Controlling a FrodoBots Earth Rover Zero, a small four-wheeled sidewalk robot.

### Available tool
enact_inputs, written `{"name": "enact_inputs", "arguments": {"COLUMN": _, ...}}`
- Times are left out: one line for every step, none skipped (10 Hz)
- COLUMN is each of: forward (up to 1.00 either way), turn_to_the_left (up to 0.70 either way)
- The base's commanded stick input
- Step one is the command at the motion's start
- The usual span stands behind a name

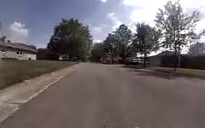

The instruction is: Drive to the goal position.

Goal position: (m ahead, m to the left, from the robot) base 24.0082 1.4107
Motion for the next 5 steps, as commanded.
{"name": "enact_inputs", "arguments": {"forward": 1.0, "turn_to_the_left": 0.0}}
{"name": "enact_inputs", "arguments": {"forward": 1.0, "turn_to_the_left": 0.0}}
{"name": "enact_inputs", "arguments": {"forward": 1.0, "turn_to_the_left": 0.0}}
{"name": "enact_inputs", "arguments": {"forward": 1.0, "turn_to_the_left": 0.0}}
{"name": "enact_inputs", "arguments": {"forward": 1.0, "turn_to_the_left": 0.01}}
